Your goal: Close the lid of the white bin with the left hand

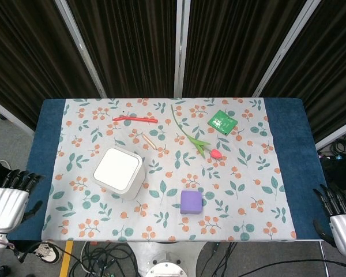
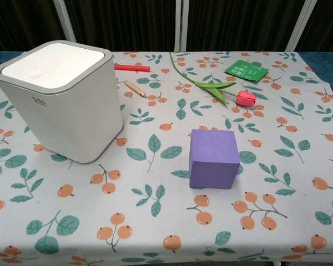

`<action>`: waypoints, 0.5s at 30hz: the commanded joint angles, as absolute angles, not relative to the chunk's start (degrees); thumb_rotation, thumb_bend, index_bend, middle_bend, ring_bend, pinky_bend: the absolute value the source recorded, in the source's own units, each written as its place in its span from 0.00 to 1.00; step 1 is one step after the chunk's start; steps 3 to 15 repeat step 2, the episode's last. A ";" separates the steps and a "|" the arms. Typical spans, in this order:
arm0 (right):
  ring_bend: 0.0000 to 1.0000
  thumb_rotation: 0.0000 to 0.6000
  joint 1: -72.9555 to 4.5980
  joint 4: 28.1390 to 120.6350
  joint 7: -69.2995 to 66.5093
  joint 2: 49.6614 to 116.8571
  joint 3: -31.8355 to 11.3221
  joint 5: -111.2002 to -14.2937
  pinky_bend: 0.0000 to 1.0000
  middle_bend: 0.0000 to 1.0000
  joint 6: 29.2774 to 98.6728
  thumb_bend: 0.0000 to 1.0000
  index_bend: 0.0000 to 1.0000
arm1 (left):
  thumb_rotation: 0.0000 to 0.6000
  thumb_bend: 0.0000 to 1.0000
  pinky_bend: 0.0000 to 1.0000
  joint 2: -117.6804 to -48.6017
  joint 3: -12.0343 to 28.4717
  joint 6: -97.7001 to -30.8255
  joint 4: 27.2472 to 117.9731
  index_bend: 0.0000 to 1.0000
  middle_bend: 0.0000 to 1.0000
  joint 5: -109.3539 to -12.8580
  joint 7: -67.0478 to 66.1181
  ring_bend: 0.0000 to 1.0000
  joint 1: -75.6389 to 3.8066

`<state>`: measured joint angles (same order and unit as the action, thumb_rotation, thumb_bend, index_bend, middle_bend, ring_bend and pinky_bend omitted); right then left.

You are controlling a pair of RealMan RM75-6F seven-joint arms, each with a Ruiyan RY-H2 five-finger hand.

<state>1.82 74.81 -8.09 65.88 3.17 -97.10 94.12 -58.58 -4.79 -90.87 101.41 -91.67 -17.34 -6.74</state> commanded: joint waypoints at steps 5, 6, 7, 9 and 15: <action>0.00 1.00 1.92 74.57 -7.18 66.63 3.51 -97.29 0.00 0.00 93.55 0.30 0.00 | 1.00 0.00 0.07 -61.49 -5.67 -94.10 96.84 0.08 0.08 -94.12 -14.66 0.03 -4.39; 0.00 1.00 1.92 74.57 -7.18 66.63 3.51 -97.29 0.00 0.00 93.55 0.30 0.00 | 1.00 0.00 0.07 -61.49 -5.67 -94.10 96.84 0.08 0.08 -94.12 -14.66 0.03 -4.39; 0.00 1.00 1.92 74.57 -7.18 66.63 3.51 -97.29 0.00 0.00 93.55 0.30 0.00 | 1.00 0.00 0.07 -61.49 -5.67 -94.10 96.84 0.08 0.08 -94.12 -14.66 0.03 -4.39; 0.00 1.00 1.92 74.57 -7.18 66.63 3.51 -97.29 0.00 0.00 93.55 0.30 0.00 | 1.00 0.00 0.07 -61.49 -5.67 -94.10 96.84 0.08 0.08 -94.12 -14.66 0.03 -4.39; 0.00 1.00 1.92 74.57 -7.18 66.63 3.51 -97.29 0.00 0.00 93.55 0.30 0.00 | 1.00 0.00 0.07 -61.49 -5.67 -94.10 96.84 0.08 0.08 -94.12 -14.66 0.03 -4.39</action>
